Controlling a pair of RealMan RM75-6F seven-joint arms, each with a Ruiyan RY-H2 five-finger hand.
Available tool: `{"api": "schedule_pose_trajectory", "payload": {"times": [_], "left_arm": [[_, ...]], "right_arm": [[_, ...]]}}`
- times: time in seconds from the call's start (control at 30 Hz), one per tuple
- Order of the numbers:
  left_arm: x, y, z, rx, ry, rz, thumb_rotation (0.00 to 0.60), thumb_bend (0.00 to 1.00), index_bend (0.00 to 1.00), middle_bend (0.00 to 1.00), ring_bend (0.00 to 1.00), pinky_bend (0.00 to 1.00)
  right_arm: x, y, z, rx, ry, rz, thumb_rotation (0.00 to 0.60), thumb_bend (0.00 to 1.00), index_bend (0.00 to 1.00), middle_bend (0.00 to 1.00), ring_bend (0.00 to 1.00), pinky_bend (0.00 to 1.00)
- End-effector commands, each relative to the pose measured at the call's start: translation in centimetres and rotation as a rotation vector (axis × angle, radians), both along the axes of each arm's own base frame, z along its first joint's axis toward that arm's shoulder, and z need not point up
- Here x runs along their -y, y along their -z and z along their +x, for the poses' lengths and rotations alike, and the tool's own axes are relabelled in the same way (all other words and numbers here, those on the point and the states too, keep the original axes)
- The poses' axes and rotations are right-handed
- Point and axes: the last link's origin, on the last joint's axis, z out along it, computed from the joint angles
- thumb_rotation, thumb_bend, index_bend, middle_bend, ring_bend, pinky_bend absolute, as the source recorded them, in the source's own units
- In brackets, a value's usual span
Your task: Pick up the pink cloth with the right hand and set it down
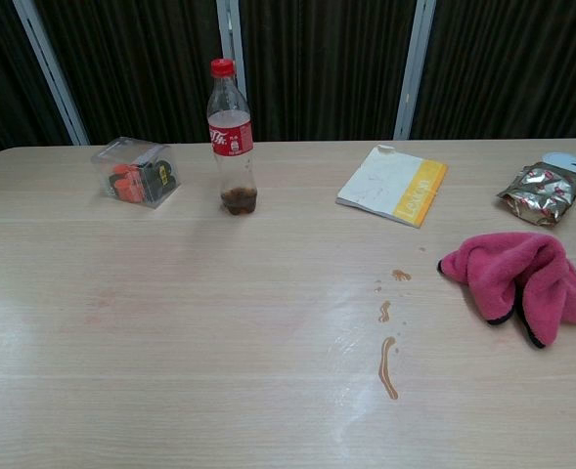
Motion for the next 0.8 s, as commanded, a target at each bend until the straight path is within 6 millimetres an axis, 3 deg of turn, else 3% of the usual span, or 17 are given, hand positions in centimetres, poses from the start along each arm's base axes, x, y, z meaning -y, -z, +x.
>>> {"api": "schedule_pose_trajectory", "payload": {"times": [0.03,0.8], "left_arm": [[0.0,0.01,-0.01,0.0,0.0,-0.001,0.6,0.0,0.0,0.0,0.0,0.0],[0.03,0.14,0.07,0.0,-0.001,0.003,0.6,0.0,0.0,0.0,0.0,0.0]], "right_arm": [[-0.02,0.01,-0.03,0.001,0.004,0.002,0.6,0.0,0.0,0.0,0.0,0.14],[0.15,0.09,-0.11,0.008,0.019,0.018,0.6,0.0,0.01,0.0,0.0,0.14]]}}
